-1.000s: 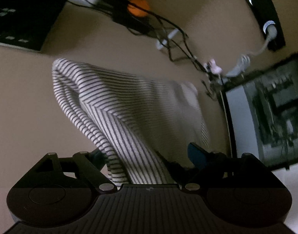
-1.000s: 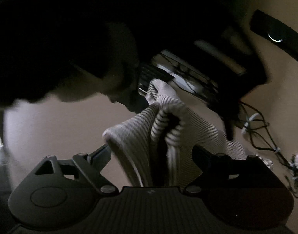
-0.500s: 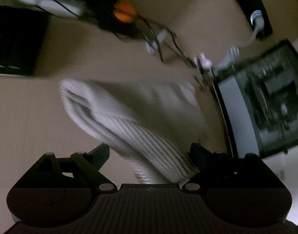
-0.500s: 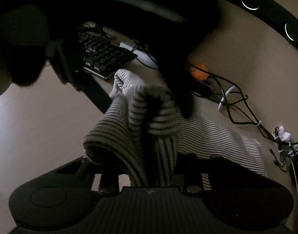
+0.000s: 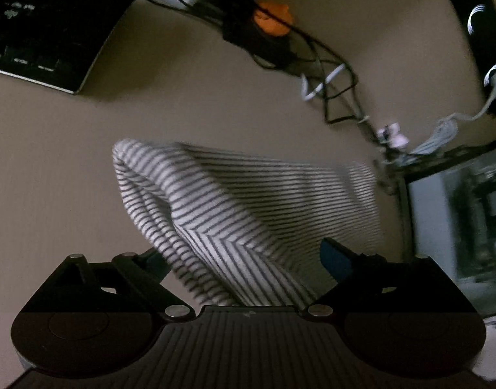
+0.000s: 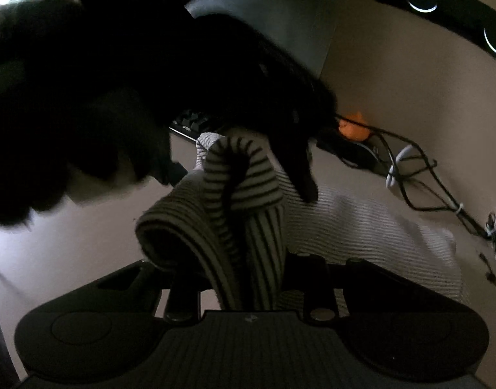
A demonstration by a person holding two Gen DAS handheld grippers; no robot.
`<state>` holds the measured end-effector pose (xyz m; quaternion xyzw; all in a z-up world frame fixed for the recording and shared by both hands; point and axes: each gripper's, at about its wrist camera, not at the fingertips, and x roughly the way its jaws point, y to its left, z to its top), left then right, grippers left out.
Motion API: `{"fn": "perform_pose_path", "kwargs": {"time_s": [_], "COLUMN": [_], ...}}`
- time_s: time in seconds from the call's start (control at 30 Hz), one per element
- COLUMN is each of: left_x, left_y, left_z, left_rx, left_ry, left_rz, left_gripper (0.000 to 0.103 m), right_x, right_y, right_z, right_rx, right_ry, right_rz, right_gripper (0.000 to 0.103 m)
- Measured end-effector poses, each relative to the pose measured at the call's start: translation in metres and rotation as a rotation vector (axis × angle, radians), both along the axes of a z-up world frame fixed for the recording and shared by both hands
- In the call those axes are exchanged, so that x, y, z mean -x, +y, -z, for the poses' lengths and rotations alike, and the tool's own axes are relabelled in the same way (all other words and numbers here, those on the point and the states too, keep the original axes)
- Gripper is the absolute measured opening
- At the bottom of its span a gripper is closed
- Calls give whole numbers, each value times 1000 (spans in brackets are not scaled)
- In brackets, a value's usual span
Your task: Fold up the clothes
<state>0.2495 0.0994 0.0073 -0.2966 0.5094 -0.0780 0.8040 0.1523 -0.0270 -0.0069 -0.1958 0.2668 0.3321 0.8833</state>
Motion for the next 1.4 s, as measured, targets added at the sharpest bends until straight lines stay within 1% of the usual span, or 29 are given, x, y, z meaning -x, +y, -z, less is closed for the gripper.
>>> {"fn": "perform_pose_path", "kwargs": {"time_s": [0.03,0.07,0.1,0.13,0.2,0.27,0.33,0.37,0.43,0.5,0.57,0.6,0.63,0.67,0.7,0.73,0.77,0.8,0.83,0.87,0.93,0.97,1.07,1.1,1.17,1.2,1.23,1.27,1.4], "left_x": [3,6,9,10,11,8,6,4,-1,-12,-28,-39,-49,-59,-66,-69,-67,-64,-59,-51,-34,-28,-24,-23,-20,-18,-18,-18,-23], "left_y": [-4,-6,-8,-9,-14,-25,-45,-57,-84,-108,-130,-140,-147,-154,-157,-157,-152,-147,-140,-130,-109,-98,-72,-67,-65,-68,-74,-81,-100], "left_z": [-2,-4,-9,-13,-24,-40,-61,-71,-89,-96,-89,-80,-69,-57,-49,-46,-50,-55,-62,-69,-76,-72,-44,-33,-14,-7,-3,1,-1], "left_rx": [-13,-34,-63,-85,-123,-169,-228,-255,-300,-303,-292,-283,-277,-275,-266,-241,-197,-148,-107,-86,-84,-88,-105,-99,-67,-54,-60,-70,-124], "left_ry": [-14,-25,-40,-55,-85,-128,-189,-221,-280,-307,-303,-284,-262,-239,-226,-222,-233,-248,-274,-311,-362,-354,-227,-188,-132,-111,-111,-116,-142], "left_rz": [0,3,10,20,43,79,137,172,248,327,410,445,470,483,486,475,460,443,430,408,345,305,177,148,123,123,130,140,187], "left_gripper": [91,83,78,75,68,65,65,65,69,80,84,85,85,85,85,84,84,86,88,94,94,94,94,92,91,91,91,93,94], "right_x": [-1,-2,-3,-4,-7,-10,-17,-21,-32,-45,-57,-63,-65,-68,-71,-74,-76,-76,-73,-66,-67,-70,-92,-94,-96,-94,-84,-74,-56], "right_y": [-2,-4,-7,-10,-15,-22,-34,-43,-67,-93,-120,-134,-144,-154,-163,-173,-181,-188,-194,-196,-194,-193,-188,-189,-192,-192,-194,-196,-204], "right_z": [0,1,1,2,0,-5,-13,-18,-26,-28,-20,-12,-5,3,10,18,25,30,33,31,31,33,42,44,45,41,32,23,-12], "right_rx": [-3,-13,-28,-43,-76,-126,-201,-252,-374,-497,-619,-667,-693,-719,-745,-771,-796,-818,-831,-839,-847,-851,-861,-863,-859,-835,-796,-756,-576], "right_ry": [-1,9,28,47,73,105,157,193,278,375,485,534,561,588,614,641,665,680,688,694,708,714,732,736,730,709,676,642,481], "right_rz": [-2,4,13,21,37,56,82,99,139,187,244,279,311,344,377,410,433,437,436,432,418,411,395,396,401,401,398,395,389], "right_gripper": [26,26,26,26,26,26,26,26,26,26,26,26,27,28,32,34,35,36,36,36,36,36,36,36,36,36,37,38,47]}}
